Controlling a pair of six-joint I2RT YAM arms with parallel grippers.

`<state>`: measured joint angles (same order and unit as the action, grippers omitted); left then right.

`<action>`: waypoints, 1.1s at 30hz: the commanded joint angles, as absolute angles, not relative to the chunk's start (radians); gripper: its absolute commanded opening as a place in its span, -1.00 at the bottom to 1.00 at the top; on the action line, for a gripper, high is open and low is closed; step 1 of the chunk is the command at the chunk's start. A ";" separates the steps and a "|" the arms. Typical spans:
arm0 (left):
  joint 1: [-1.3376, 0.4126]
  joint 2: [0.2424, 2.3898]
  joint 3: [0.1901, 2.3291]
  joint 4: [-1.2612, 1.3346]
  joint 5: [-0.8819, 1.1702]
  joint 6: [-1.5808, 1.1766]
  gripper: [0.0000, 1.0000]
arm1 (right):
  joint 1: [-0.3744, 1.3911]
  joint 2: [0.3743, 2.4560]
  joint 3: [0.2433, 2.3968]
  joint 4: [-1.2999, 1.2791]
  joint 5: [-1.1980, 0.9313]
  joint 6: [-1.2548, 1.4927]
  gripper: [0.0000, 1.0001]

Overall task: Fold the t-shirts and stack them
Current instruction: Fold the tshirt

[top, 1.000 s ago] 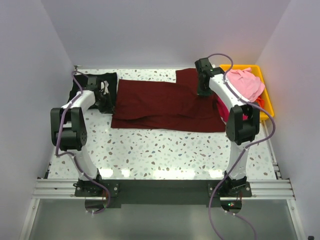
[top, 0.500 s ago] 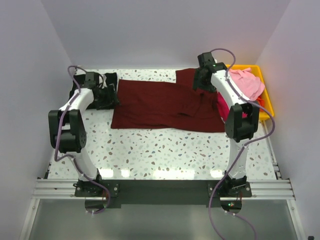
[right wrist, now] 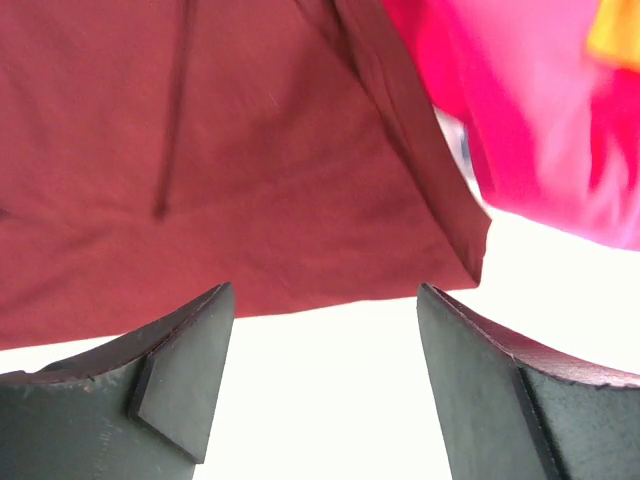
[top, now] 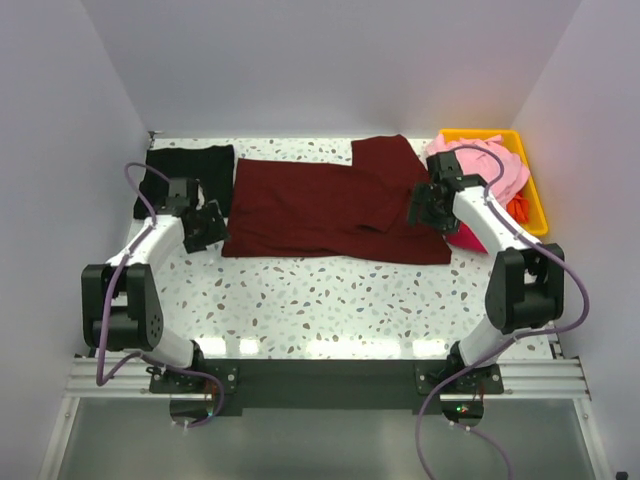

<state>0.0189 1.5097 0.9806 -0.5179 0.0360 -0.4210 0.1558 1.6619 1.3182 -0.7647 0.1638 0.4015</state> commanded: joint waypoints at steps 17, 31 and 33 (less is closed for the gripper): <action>-0.031 1.612 0.931 -0.359 0.038 -0.477 0.32 | 0.009 1.509 1.069 -0.612 0.100 0.359 0.27; -0.063 1.621 0.876 -0.359 0.032 -0.476 0.04 | -0.043 1.624 1.034 -0.517 0.029 0.336 0.13; -0.066 1.620 0.865 -0.357 0.025 -0.476 0.04 | -0.043 1.635 1.026 -0.509 0.025 0.336 0.13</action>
<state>-0.0593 1.6154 0.8898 -0.3813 0.0349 -0.4709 -0.0414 1.6184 1.0389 -0.5518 0.0505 0.3508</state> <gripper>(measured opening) 0.523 0.569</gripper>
